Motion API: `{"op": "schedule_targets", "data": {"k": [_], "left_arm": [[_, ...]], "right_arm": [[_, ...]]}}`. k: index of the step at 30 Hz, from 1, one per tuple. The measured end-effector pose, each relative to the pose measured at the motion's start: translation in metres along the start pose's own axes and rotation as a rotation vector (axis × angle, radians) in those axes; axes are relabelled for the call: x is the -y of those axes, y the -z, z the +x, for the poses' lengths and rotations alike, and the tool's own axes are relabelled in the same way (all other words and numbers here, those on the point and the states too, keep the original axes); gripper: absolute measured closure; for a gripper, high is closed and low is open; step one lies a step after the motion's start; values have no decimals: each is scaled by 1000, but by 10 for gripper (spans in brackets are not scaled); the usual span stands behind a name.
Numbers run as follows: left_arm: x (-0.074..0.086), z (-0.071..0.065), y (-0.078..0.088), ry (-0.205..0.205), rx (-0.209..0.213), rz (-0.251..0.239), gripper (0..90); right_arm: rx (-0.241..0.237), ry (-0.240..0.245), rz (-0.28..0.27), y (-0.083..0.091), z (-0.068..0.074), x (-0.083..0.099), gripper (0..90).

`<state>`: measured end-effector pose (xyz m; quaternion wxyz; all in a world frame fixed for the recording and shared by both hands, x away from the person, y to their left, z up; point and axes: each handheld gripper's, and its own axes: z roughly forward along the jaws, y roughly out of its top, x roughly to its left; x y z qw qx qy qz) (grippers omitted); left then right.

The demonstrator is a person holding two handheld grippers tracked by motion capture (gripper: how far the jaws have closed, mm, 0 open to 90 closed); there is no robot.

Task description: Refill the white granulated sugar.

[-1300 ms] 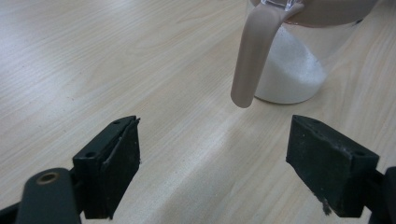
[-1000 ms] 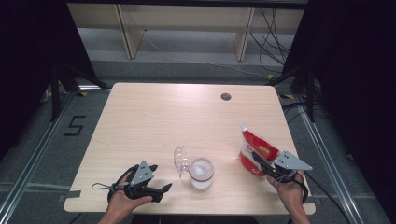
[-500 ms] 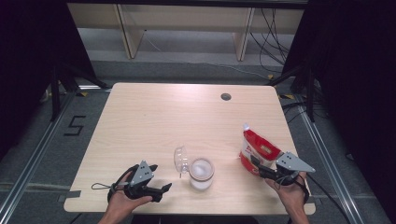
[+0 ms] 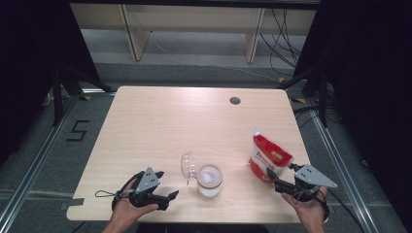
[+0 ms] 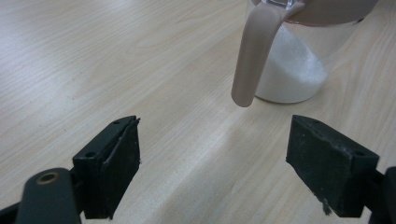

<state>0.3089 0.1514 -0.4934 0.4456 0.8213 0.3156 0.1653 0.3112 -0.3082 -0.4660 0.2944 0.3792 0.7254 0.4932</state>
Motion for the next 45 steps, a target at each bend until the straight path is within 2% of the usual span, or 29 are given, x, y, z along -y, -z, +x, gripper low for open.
{"op": "schedule_targets", "data": {"k": [3,4,7,8,10,12,15,16,17,18,19,22,23,24,26,28,32,33,34,35,36,38,39,40,41,42,43,44,45], "left_arm": [[0,1,1,-9,-2,13,171],[0,1,1,-10,1,15,171],[0,0,0,-3,-5,2,171],[0,1,1,-11,-4,13,171],[0,1,-1,10,4,2,171],[-1,3,-1,-28,-6,5,171],[0,3,-2,-27,-6,5,172],[0,2,-2,-3,9,16,172],[1,1,-4,11,3,1,177],[1,1,-3,11,3,5,176],[0,1,-2,7,3,19,176],[-1,2,-1,-8,-6,30,176],[-1,2,-1,-9,-5,31,176],[-1,2,-1,-7,1,28,176],[-2,2,-1,-6,3,26,176],[-2,2,-1,-3,9,31,175],[-1,0,-4,22,2,-2,176],[-1,2,-3,-2,-2,4,175],[-1,2,-3,-10,-3,3,176],[-1,2,-3,-11,-2,5,176],[-1,2,-3,-11,-1,4,176],[-1,2,-3,-7,-2,3,176],[-1,0,-3,14,1,17,176],[-1,1,-3,8,4,17,176],[-1,3,-2,-9,2,17,175],[-1,2,-2,-4,-4,13,175],[-2,5,-1,-28,-11,38,175],[-2,5,-1,-28,-11,39,175],[-1,2,-3,0,-5,8,175]], "right_arm": [[8,-3,1,6,2,1,331],[18,-31,13,9,5,2,328],[62,-1,13,14,5,4,336],[66,-12,21,17,5,4,336],[70,-19,-1,18,3,5,330],[72,-29,36,21,6,7,328],[68,6,48,22,6,9,327],[79,-6,59,23,8,9,326],[75,-41,69,25,10,10,323],[75,-17,62,25,9,10,322],[74,-44,75,26,11,11,319],[65,-30,78,27,10,13,311],[59,-60,85,28,12,14,311],[46,-42,85,28,12,14,311],[42,-64,98,28,16,15,308],[35,-57,104,28,17,16,306],[35,-62,111,30,21,17,302],[26,-67,112,31,21,17,301],[29,-36,96,30,20,17,301],[20,-65,115,31,23,18,297],[11,-50,108,30,23,18,290],[8,-86,130,32,28,19,286],[3,-40,121,30,26,20,282],[-5,-59,125,30,28,20,277],[10,-41,137,31,28,20,276],[9,-77,146,32,31,20,270],[8,-72,153,32,31,21,269],[6,-71,155,33,32,21,269],[-4,-55,142,32,31,22,268]]}}
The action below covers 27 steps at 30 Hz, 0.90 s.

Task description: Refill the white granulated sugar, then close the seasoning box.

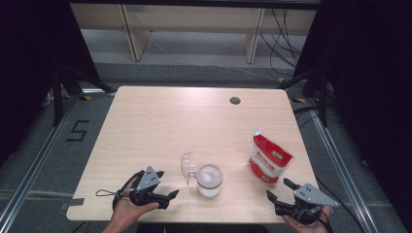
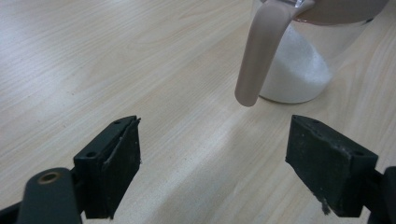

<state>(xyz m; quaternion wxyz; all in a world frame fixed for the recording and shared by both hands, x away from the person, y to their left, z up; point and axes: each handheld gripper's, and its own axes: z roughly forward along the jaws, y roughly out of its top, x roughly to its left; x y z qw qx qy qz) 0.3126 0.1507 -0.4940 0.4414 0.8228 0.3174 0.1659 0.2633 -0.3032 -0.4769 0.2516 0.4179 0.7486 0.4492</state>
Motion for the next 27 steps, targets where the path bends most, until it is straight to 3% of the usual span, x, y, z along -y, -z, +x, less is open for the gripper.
{"op": "schedule_targets", "data": {"k": [1,2,6,8,9,11,12,13,14,17,21,22,23,25,26,27], "left_arm": [[0,0,1,-6,5,8,175],[-1,0,1,-8,5,8,174],[0,-2,1,22,3,-2,175],[-1,-2,1,33,11,-11,175],[-1,1,2,11,10,21,175],[-1,-1,2,35,10,-9,177],[-2,-1,2,40,15,-11,178],[-3,1,4,10,1,12,180],[-3,-1,2,38,11,-11,186],[-4,-1,2,48,27,-28,200],[-4,-2,5,59,46,-30,231],[-4,-1,5,61,42,-41,239],[-4,0,6,50,36,-32,246],[-4,0,7,76,50,-46,291],[-6,0,8,74,55,-41,309],[-7,-1,8,65,56,-45,321]], "right_arm": [[9,-23,13,2,3,0,268],[6,6,0,2,1,0,266],[8,8,15,3,1,2,259],[7,-26,26,3,4,2,256],[7,-31,29,3,5,2,257],[8,-24,30,3,5,2,257],[5,9,19,2,2,2,257],[5,9,19,2,2,2,257],[10,-21,31,3,4,3,257],[4,10,21,1,1,3,257],[2,13,27,1,3,2,257],[6,-10,29,1,5,2,257],[0,11,21,1,3,1,257],[-4,12,19,1,5,1,257],[9,48,14,1,3,1,257],[6,-11,36,2,7,1,257]]}}
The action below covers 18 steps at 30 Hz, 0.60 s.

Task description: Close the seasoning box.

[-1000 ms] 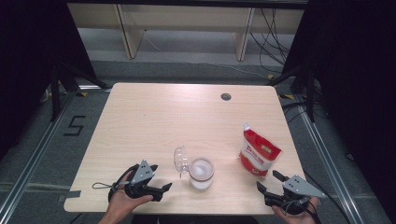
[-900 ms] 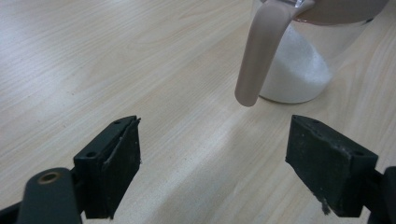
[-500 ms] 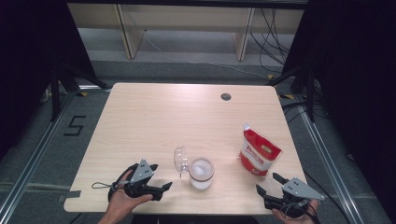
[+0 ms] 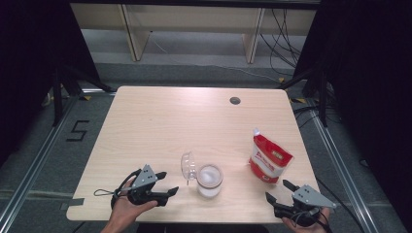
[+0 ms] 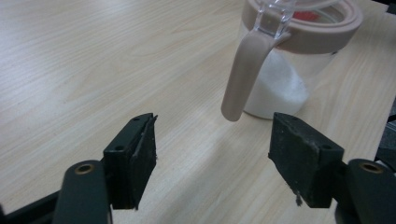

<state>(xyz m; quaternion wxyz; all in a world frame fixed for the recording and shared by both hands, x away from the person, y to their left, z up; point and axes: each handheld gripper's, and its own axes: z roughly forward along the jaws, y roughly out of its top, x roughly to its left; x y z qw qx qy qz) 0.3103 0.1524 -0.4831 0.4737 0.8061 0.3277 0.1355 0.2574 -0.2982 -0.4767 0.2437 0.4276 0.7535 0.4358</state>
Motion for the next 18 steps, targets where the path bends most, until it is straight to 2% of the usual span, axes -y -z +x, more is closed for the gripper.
{"op": "schedule_targets", "data": {"k": [1,2,7,10,11,13,14,15,16,18], "left_arm": [[0,-1,-1,5,5,-15,346],[-2,-2,0,-2,-2,-7,367],[-9,-6,1,-15,3,-36,496],[-13,-8,4,-64,4,-52,623],[-13,-9,4,-47,11,-60,660],[-15,-11,5,-58,0,-59,728],[-16,-10,5,-74,2,-66,752],[-17,-10,5,-90,3,-66,784],[-18,-12,5,-62,-5,-71,809],[-20,-13,5,-70,-4,-85,858]], "right_arm": [[-10,27,-8,-1,-3,0,257],[-12,26,-8,-1,-3,-1,258],[-5,14,-11,-1,-2,0,258],[-1,-9,-1,0,0,0,262],[-5,18,-11,-1,-3,0,266],[-12,26,-9,-2,-3,0,266],[-3,9,-6,-2,0,0,267],[-3,37,-16,-2,-2,-1,268],[-9,35,-12,-2,-2,-1,269],[-22,21,-13,-2,-2,-1,269]]}}
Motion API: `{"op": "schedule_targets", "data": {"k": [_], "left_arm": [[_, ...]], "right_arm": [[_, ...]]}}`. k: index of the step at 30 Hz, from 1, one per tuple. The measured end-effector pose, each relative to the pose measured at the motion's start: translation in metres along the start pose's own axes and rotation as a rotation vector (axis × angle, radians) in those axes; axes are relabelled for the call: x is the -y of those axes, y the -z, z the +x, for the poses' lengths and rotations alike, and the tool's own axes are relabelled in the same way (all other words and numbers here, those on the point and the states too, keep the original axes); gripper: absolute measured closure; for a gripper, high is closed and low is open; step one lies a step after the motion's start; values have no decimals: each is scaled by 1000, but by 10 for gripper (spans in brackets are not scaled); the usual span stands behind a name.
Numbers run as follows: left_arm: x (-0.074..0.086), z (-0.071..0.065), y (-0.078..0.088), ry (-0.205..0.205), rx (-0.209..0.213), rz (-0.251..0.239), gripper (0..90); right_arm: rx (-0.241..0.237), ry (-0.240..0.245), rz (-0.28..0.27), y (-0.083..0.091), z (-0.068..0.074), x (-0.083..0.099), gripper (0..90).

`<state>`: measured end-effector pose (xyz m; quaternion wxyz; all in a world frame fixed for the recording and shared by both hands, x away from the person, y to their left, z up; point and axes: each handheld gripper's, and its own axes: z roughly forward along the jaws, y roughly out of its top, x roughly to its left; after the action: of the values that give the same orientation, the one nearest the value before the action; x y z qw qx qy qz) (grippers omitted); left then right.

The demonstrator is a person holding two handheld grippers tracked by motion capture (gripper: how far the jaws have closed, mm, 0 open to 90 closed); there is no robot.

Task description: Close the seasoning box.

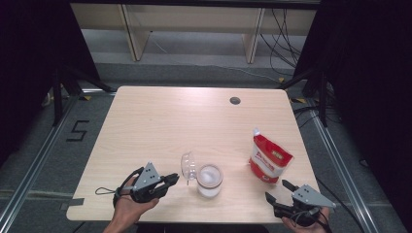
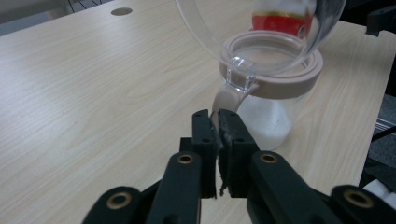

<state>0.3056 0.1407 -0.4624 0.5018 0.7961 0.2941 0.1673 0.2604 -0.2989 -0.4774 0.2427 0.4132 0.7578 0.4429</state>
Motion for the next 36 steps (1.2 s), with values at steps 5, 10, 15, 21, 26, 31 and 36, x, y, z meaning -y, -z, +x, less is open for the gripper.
{"op": "schedule_targets", "data": {"k": [5,10,15,21,26,31,36], "left_arm": [[-5,-4,-1,-9,20,6,892],[-7,-6,-2,-9,29,11,892],[-12,-7,-3,-22,39,1,892],[-15,-9,-4,-26,38,-5,890],[-18,-12,-3,-27,35,-18,886],[-19,-13,-5,-39,38,-21,884],[-21,-13,-5,-44,42,-26,882]], "right_arm": [[10,13,-3,-1,0,0,271],[13,13,7,0,1,0,274],[13,19,8,0,0,0,274],[5,13,3,-1,1,0,276],[9,19,5,-1,1,0,276],[12,25,6,-1,1,0,276],[13,27,6,-1,1,0,276]]}}
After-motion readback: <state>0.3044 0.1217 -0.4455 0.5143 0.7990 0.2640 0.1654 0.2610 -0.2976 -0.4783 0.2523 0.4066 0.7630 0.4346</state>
